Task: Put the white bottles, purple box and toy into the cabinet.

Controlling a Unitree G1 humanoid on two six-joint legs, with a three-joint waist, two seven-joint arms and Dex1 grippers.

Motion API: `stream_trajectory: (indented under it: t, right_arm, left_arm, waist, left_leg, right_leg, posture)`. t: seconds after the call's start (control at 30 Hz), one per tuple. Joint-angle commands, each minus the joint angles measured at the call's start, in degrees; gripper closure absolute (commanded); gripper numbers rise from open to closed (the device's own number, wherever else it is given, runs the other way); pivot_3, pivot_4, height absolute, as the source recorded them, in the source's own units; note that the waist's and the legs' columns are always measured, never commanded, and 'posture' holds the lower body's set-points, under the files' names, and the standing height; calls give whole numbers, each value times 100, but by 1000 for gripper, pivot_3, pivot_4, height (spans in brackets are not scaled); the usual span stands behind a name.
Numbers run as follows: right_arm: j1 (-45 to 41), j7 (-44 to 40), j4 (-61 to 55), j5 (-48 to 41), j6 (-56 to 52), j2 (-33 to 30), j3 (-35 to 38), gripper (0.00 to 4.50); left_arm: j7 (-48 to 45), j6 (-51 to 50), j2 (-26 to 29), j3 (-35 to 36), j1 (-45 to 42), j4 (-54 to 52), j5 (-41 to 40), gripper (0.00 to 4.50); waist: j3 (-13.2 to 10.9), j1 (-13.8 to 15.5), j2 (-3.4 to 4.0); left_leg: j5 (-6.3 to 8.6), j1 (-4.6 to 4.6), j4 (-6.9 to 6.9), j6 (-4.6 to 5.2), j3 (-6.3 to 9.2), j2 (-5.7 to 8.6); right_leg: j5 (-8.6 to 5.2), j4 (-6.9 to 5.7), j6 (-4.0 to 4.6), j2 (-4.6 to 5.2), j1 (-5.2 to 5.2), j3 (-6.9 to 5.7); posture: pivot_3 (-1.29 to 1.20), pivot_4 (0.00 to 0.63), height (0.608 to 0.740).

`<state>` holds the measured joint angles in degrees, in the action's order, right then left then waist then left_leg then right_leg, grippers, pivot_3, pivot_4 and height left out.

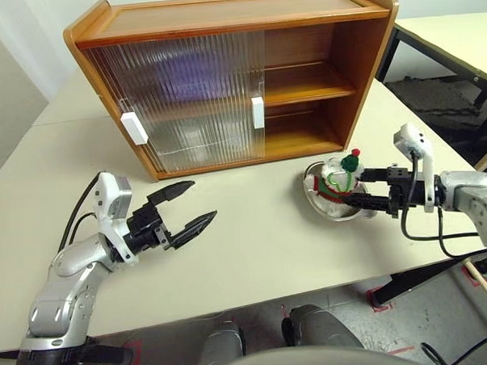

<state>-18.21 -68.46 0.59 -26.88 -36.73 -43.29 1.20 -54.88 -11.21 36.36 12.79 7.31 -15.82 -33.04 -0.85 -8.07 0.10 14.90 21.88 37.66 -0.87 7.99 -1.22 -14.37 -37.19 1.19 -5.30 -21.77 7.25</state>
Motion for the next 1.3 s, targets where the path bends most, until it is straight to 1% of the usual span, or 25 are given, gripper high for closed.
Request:
stream_trajectory:
  t: [0.03, 0.27, 0.5, 0.57, 0.67, 0.9, 1.0, 1.07, 1.17, 1.3]
  right_arm:
    - [59, 59, -99, -29, -42, 5, -55, 26]
    - [75, 211, 36, 129, 212, 161, -158, 26]
    - [-115, 438, 243, 292, 323, 343, -226, 26]
    - [-217, 458, 356, 340, 352, 366, -250, 26]
    - [-357, 611, 520, 416, 365, 421, -245, 621]
    - [-496, 704, 711, 484, 424, 492, -258, 3239]
    - [-513, 662, 739, 488, 444, 465, -257, 4021]
    - [-544, 612, 777, 480, 453, 431, -237, 4292]
    - [-593, 535, 828, 470, 465, 392, -211, 4298]
    - [-645, 209, 701, 85, 201, 325, -31, 4299]
  left_arm:
    - [-45, -37, 61, 25, -21, 34, 6, 0]
    - [-537, 27, 74, -14, -68, -158, -330, 0]
    - [-624, -146, 124, -53, -76, -262, -433, 0]
    - [-604, -151, 175, -80, -92, -278, -328, 0]
    - [-584, -155, 259, -115, -111, -250, -176, 0]
    - [-528, -146, 243, -59, -33, -245, -173, 0]
    - [-545, -102, 247, -46, -17, -208, -160, 0]
    - [-555, -67, 241, -34, -12, -164, -145, 0]
    - [-577, -1, 231, -28, -1, -95, -113, 0]
    - [-609, 126, 187, -59, 29, 25, -51, 0]
  waist:
    - [0, -3, 0]
    - [1, -21, 0]
    - [3, -79, 0]
    - [3, -93, 0]
    - [4, -95, 1]
    - [5, -91, 2]
    - [5, -88, 2]
    - [5, -87, 3]
    - [7, -85, 4]
    - [9, -84, 6]
  left_leg:
    - [0, 0, 0, 0, 1, 0]
    - [1, 1, 0, 0, 3, 0]
    - [1, 0, 1, 0, 6, -1]
    - [1, 1, 2, 0, 7, -1]
    - [1, 1, 2, 0, 12, 0]
    - [1, 4, 1, 0, 21, 0]
    - [1, 4, 1, 1, 22, 0]
    - [1, 4, 2, 1, 23, 0]
    - [1, 3, 4, 1, 23, 1]
    - [1, 3, 3, 1, 24, 1]
  right_leg:
    - [0, 0, 0, 0, 0, 0]
    - [0, 0, 0, -1, -1, -2]
    - [1, 0, -1, -1, 0, -3]
    - [2, 0, -2, -1, 0, -3]
    - [2, 0, -3, -1, 1, -4]
    - [2, 0, -3, -1, 0, -7]
    - [2, 0, -3, -1, 1, -8]
    - [2, 0, -4, -1, 2, -9]
    - [3, -1, -5, -1, 2, -9]
    - [3, 0, -4, -1, 2, -9]
  posture:
    - [-203, 23, 740]
    - [-207, 16, 740]
    - [-207, 14, 740]
    - [-205, 14, 740]
    - [-203, 14, 740]
    - [-195, 12, 740]
    - [-193, 10, 740]
    - [-192, 8, 740]
    - [-192, 6, 740]
    - [-194, 1, 740]
